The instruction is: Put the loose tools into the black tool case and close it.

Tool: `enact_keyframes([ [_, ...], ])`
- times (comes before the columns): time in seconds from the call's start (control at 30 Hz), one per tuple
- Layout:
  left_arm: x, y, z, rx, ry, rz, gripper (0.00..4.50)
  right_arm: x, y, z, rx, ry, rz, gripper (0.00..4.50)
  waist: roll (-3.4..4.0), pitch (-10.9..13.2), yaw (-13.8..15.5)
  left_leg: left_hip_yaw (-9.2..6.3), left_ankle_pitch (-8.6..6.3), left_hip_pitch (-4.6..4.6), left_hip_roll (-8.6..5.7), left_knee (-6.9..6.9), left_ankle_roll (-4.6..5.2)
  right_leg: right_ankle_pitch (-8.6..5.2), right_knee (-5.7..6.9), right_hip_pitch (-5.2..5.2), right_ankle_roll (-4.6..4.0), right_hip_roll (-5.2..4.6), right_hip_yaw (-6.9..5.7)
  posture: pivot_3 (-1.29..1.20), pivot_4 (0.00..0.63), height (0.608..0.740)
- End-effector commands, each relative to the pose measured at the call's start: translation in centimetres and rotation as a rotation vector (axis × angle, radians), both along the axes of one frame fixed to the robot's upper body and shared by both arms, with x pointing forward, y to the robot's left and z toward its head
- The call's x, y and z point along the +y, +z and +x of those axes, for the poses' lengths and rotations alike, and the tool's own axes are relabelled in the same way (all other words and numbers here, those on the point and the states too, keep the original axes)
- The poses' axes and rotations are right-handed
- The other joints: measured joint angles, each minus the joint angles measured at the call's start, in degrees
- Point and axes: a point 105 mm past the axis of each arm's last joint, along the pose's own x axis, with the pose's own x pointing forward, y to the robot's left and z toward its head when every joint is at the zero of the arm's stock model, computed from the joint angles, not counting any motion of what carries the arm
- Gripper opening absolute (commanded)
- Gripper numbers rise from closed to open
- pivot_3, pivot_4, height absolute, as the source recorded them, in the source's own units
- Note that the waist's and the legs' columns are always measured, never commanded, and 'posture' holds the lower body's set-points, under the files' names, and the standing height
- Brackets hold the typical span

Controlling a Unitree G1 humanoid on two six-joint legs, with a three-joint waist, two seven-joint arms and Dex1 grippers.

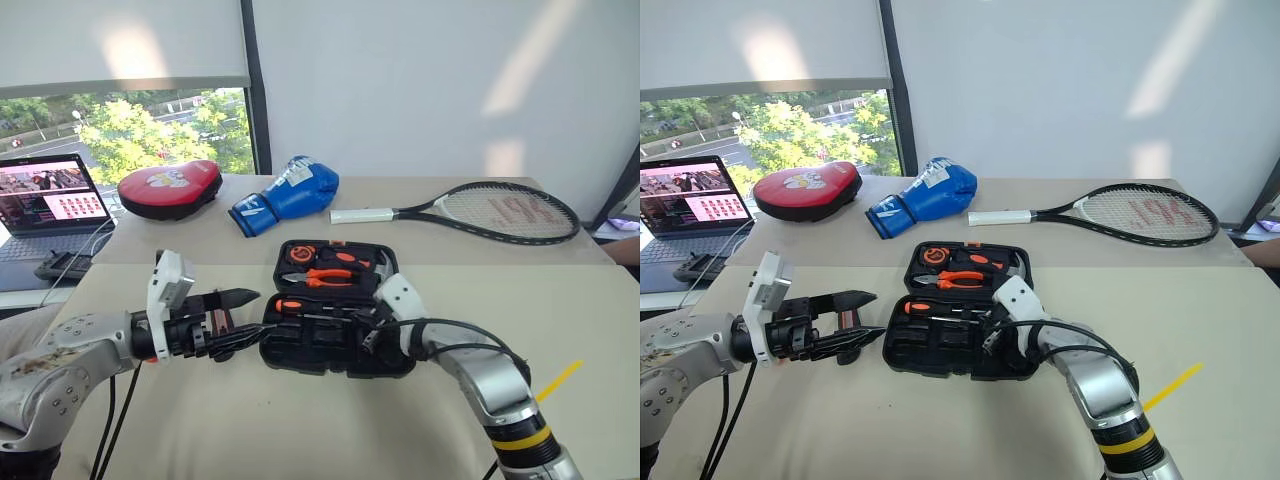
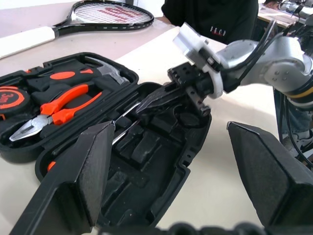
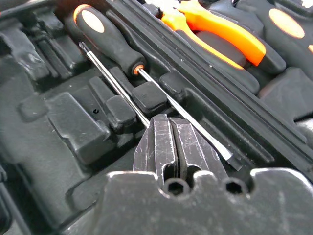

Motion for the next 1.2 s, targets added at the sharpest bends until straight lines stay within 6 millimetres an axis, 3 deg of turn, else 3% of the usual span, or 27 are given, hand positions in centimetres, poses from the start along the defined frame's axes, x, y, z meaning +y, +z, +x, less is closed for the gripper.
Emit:
enact_keyframes([
  [0.03,0.1,0.3,-0.2,-0.029,0.003,-0.004,3.95,-0.7,-3.6,-0.9,0.117,0.008,-0.082,0.06,-0.02,0.0,0.0,0.0,0.0,0.05,0.01,0.0,0.0,0.0,0.0,0.04,0.0,0.01,0.0,0.0,0.15,0.74],
  [0.13,0.2,0.0,0.0,-0.017,0.032,-0.022,3.95,-1.0,-5.0,-1.7,0.139,0.054,-0.137,0.06,-0.09,-0.1,0.2,-0.02,-0.01,0.2,0.01,-0.01,0.01,-0.02,-0.03,0.21,0.0,0.0,-0.02,0.0,0.15,0.74],
  [0.17,0.5,-0.1,0.1,-0.006,0.058,-0.042,3.95,-0.9,-4.6,-1.6,0.108,0.063,-0.123,0.06,-0.11,-0.1,0.3,-0.03,-0.02,0.29,0.01,-0.02,0.03,-0.03,-0.05,0.29,0.0,0.0,-0.03,0.0,0.15,0.74],
  [0.27,1.9,-0.3,1.2,0.001,0.217,-0.109,3.95,0.0,0.6,-1.5,-0.063,0.125,0.099,0.06,-0.15,-0.1,0.6,-0.07,-0.08,0.63,0.03,-0.11,0.08,-0.11,-0.15,0.64,0.03,-0.03,-0.05,0.0,0.15,0.74],
  [0.37,4.3,-1.2,2.5,0.009,0.433,-0.103,3.95,-0.2,6.8,-3.0,-0.2,0.219,0.301,0.06,-0.19,0.1,0.6,-0.09,-0.14,0.55,0.05,-0.12,0.07,-0.14,-0.12,0.56,0.06,-0.05,0.01,0.0,0.15,0.74],
  [0.43,6.1,-1.8,3.4,-0.009,0.572,-0.063,3.95,-0.5,9.0,-4.2,-0.234,0.297,0.343,0.06,-0.15,0.1,0.6,-0.09,-0.13,0.39,0.06,-0.11,0.06,-0.12,-0.06,0.33,0.03,-0.05,0.06,0.0,0.15,0.74],
  [0.47,6.7,-2.0,3.6,-0.011,0.607,-0.052,3.95,-0.4,9.5,-4.8,-0.237,0.336,0.345,0.6,-0.13,0.1,0.6,-0.08,-0.13,0.34,0.05,-0.11,0.06,-0.12,-0.04,0.28,0.03,-0.08,0.1,0.0,0.15,0.74],
  [0.67,11.6,-4.4,4.4,0.09,0.875,0.14,3.95,-2.7,11.9,-8.9,-0.189,0.528,0.257,2.44,-0.23,0.1,0.9,-0.14,-0.22,0.12,0.13,-0.14,0.08,-0.13,-0.07,0.08,0.0,-0.09,-0.03,0.0,0.15,0.74],
  [0.83,13.0,-5.8,4.3,0.199,0.914,0.242,3.95,-4.4,12.7,-10.7,-0.164,0.533,0.195,4.26,-0.27,0.1,0.9,-0.13,-0.25,-0.24,0.15,-0.12,0.13,-0.12,-0.12,-0.19,-0.01,-0.43,0.01,0.0,0.15,0.74],
  [0.87,13.5,-6.2,4.2,0.229,0.929,0.273,3.95,-4.5,12.9,-10.9,-0.164,0.53,0.194,4.48,-0.28,0.2,0.9,-0.13,-0.26,-0.25,0.18,-0.12,0.12,-0.12,-0.14,-0.21,-0.01,-0.46,0.03,0.0,0.15,0.74],
  [1.03,14.7,-8.7,3.7,0.363,0.938,0.369,3.95,-4.3,12.9,-11.6,-0.173,0.507,0.182,4.48,-0.28,0.2,0.8,-0.11,-0.33,-0.23,0.26,-0.14,-0.03,-0.12,-0.08,-0.25,-0.01,-0.45,0.24,0.0,0.15,0.74],
  [1.07,14.9,-8.9,3.7,0.372,0.939,0.376,3.42,-4.2,12.9,-11.7,-0.174,0.503,0.182,4.5,-0.28,0.2,0.8,-0.11,-0.35,-0.24,0.27,-0.14,-0.07,-0.12,-0.09,-0.27,-0.02,-0.46,0.26,0.0,0.15,0.74],
  [1.13,15.3,-9.2,3.7,0.378,0.941,0.378,2.89,-4.0,12.9,-11.8,-0.182,0.49,0.183,4.5,-0.28,0.2,0.8,-0.12,-0.49,-0.23,0.27,-0.13,-0.33,-0.11,-0.09,-0.26,-0.03,-0.49,0.27,0.0,0.15,0.74],
  [1.2,15.2,-9.1,3.9,0.36,0.927,0.365,1.99,-4.0,13.0,-11.7,-0.193,0.468,0.186,4.5,-0.28,0.2,0.8,-0.11,-0.49,-0.24,0.26,-0.13,-0.34,-0.11,-0.09,-0.25,-0.03,-0.54,0.29,0.0,0.15,0.74],
])
